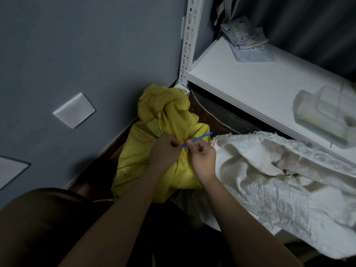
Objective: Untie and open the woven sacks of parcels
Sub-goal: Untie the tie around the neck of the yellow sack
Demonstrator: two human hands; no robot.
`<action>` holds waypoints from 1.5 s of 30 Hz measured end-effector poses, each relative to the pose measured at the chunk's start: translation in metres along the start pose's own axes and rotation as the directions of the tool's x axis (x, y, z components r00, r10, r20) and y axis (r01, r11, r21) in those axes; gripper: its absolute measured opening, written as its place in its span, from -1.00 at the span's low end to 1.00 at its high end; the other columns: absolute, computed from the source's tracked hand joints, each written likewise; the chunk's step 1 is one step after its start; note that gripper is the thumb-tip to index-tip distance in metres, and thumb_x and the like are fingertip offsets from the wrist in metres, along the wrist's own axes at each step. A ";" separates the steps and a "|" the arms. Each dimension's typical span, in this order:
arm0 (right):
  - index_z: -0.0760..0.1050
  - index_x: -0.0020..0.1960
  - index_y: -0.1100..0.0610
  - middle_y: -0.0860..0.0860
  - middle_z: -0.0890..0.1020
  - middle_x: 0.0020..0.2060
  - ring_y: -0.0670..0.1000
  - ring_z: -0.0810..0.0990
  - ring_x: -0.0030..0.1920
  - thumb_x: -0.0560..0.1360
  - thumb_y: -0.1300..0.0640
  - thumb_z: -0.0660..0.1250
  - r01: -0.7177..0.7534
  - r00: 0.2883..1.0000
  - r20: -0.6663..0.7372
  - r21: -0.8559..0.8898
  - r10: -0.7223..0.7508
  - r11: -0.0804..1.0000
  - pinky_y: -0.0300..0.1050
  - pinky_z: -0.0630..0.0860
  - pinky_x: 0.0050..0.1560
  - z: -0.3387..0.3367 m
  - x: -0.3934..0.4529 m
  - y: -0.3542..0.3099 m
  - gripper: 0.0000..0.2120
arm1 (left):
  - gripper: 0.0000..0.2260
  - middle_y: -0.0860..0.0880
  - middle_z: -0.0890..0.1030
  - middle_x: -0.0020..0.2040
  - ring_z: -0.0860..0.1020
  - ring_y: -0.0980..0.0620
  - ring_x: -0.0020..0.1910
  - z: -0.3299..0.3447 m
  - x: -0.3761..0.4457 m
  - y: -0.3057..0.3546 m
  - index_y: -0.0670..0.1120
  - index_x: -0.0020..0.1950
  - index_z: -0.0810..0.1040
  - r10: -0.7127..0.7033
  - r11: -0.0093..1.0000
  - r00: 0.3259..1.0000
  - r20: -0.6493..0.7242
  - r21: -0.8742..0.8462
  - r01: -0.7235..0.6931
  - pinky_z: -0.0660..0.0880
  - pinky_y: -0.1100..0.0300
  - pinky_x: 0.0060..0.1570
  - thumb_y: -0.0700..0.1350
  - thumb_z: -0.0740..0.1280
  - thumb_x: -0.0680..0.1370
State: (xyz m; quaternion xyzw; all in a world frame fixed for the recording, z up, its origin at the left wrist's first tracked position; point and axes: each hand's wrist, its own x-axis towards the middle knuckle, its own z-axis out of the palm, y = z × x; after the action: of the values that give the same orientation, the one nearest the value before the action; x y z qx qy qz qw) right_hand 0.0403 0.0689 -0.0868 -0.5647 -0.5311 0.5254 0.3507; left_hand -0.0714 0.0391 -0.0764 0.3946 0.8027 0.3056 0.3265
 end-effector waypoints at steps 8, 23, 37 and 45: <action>0.60 -0.16 0.09 -0.06 0.63 -0.28 -0.22 0.57 -0.29 0.50 0.24 0.39 0.068 0.998 0.017 0.023 -0.068 0.997 -0.39 0.46 -0.18 -0.011 -0.007 0.003 -0.90 | -0.94 -0.01 0.51 0.00 0.50 0.08 -0.11 0.006 -0.005 0.007 -0.06 -0.14 0.54 0.080 0.991 0.996 -0.037 0.107 -0.075 0.42 0.20 -0.13 -0.11 0.34 0.52; 0.64 -0.18 0.15 -0.06 0.65 -0.25 -0.19 0.58 -0.18 0.45 0.27 0.42 0.075 0.996 -0.041 -0.086 -0.079 0.993 -0.44 0.42 -0.11 -0.016 -0.008 0.019 -0.93 | -0.86 -0.11 0.53 -0.01 0.47 -0.02 0.05 0.014 -0.005 0.012 -0.18 -0.10 0.62 0.275 0.931 0.961 0.036 0.239 -0.276 0.43 0.14 0.02 -0.10 0.39 0.48; 0.59 -0.17 0.12 -0.11 0.61 -0.28 -0.25 0.55 -0.24 0.46 0.27 0.42 0.109 0.994 0.004 -0.098 -0.109 0.989 -0.44 0.43 -0.14 -0.013 -0.006 0.022 -0.92 | -0.90 0.03 0.44 -0.15 0.41 0.09 -0.08 0.011 0.001 0.001 -0.14 -0.22 0.56 0.229 0.962 0.971 0.061 0.139 -0.236 0.36 0.15 0.09 -0.14 0.43 0.44; 0.61 -0.17 0.18 -0.07 0.61 -0.30 -0.27 0.55 -0.27 0.47 0.28 0.41 0.065 0.997 0.033 -0.058 -0.064 0.996 -0.45 0.42 -0.16 -0.012 -0.005 0.022 -0.95 | -0.89 0.08 0.38 -0.22 0.34 0.14 -0.11 0.011 0.002 -0.001 -0.18 -0.21 0.58 0.268 0.950 0.962 0.056 0.151 -0.273 0.30 0.17 0.10 -0.16 0.43 0.44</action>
State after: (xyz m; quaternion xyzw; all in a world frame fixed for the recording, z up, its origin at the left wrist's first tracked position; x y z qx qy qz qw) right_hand 0.0579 0.0623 -0.1039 -0.5492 -0.5697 0.5065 0.3424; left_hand -0.0640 0.0426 -0.0845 0.5306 0.7567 0.2764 0.2635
